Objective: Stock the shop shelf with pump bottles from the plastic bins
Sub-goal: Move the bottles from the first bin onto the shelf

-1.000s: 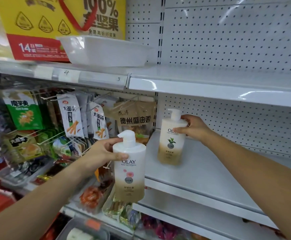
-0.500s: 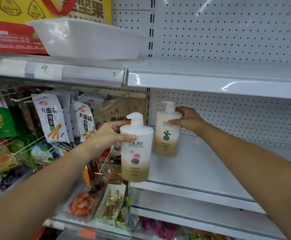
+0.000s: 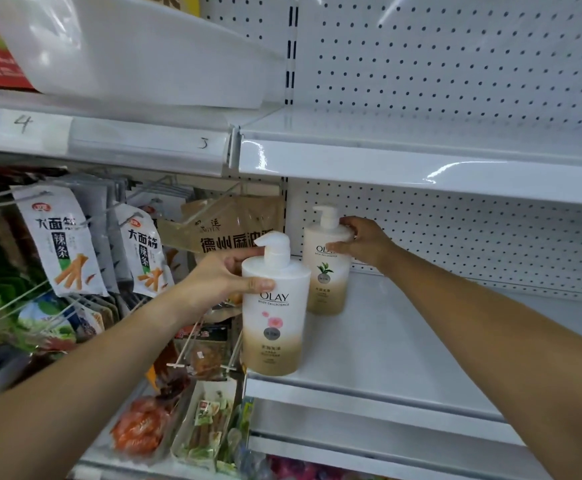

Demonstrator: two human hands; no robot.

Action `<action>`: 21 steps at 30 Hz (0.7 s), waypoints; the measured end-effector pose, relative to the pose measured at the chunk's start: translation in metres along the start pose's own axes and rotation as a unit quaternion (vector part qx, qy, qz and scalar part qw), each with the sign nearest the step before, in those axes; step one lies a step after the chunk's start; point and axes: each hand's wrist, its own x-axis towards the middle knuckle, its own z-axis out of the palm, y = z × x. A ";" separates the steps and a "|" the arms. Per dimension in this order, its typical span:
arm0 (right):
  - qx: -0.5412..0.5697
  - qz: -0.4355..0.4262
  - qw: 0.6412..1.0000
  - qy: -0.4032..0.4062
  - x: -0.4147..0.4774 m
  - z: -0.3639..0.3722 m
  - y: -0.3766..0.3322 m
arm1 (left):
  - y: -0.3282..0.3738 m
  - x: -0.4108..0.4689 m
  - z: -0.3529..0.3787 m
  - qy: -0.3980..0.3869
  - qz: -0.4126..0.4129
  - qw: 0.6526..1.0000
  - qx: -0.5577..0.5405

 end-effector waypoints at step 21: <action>0.038 0.011 0.999 -0.008 0.009 -0.002 0.017 | -0.004 0.019 0.021 -0.005 0.005 1.000 -0.015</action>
